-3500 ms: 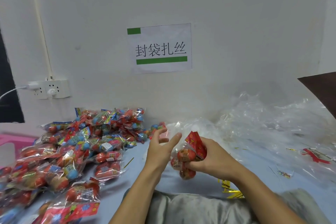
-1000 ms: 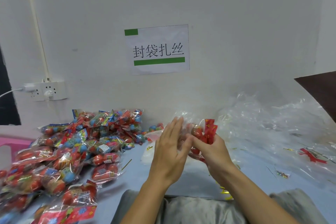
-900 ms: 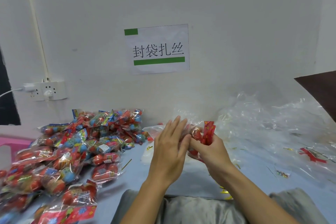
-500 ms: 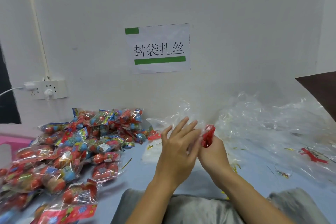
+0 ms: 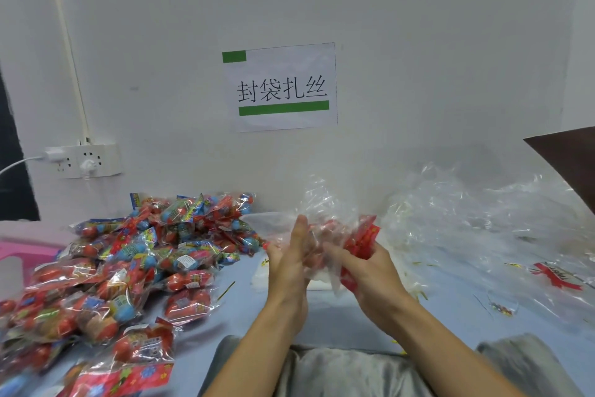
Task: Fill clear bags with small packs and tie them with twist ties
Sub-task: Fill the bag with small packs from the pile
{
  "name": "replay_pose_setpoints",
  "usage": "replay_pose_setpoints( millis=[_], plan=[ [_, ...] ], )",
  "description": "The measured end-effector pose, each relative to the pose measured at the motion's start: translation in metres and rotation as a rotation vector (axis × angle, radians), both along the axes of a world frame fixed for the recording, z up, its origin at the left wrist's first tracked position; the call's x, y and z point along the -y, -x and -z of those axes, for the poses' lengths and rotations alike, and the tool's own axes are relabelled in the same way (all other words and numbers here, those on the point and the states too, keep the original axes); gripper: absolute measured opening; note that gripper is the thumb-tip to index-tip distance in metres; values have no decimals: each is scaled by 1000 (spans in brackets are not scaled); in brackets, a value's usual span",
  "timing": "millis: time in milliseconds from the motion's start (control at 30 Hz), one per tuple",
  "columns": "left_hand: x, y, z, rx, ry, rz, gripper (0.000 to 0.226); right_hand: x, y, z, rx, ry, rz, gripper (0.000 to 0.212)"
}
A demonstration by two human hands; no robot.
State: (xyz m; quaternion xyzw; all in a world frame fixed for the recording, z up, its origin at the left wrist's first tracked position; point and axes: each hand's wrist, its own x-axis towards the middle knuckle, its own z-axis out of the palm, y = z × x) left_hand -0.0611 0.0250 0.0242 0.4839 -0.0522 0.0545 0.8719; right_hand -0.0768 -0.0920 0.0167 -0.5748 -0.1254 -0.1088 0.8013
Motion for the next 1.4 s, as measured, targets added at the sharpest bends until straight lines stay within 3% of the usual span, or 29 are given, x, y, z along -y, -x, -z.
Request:
replay_pose_setpoints(
  millis=[67, 233, 400, 533, 700, 900, 1000, 1167, 1400],
  plan=[
    [0, 0, 1, -5, -20, -38, 107, 1, 1, 0, 61, 116, 39, 25],
    [0, 1, 5, -57, -126, -85, 71, 3, 2, 4, 140, 291, 151, 18],
    [7, 7, 5, -51, -242, 105, 70, 2, -2, 3, 137, 170, 433, 21],
    [13, 4, 14, -20, -344, 66, 58, 7, -5, 4, 88, 147, 608, 26],
    [10, -1, 16, 84, -371, -43, 30, 6, -6, 7, 184, 404, 577, 30],
    [5, -4, 18, 128, -442, -114, 27, 7, -10, 11, 238, 668, 567, 26],
    [6, -4, 19, 141, -519, -97, 36, 11, -10, 13, 212, 580, 679, 28],
    [10, -3, 20, 217, -633, -68, 31, 16, -9, 7, 43, 390, 821, 26],
    [9, -2, 17, 251, -591, -150, 21, 13, -9, 8, -33, 460, 560, 20]
  ],
)
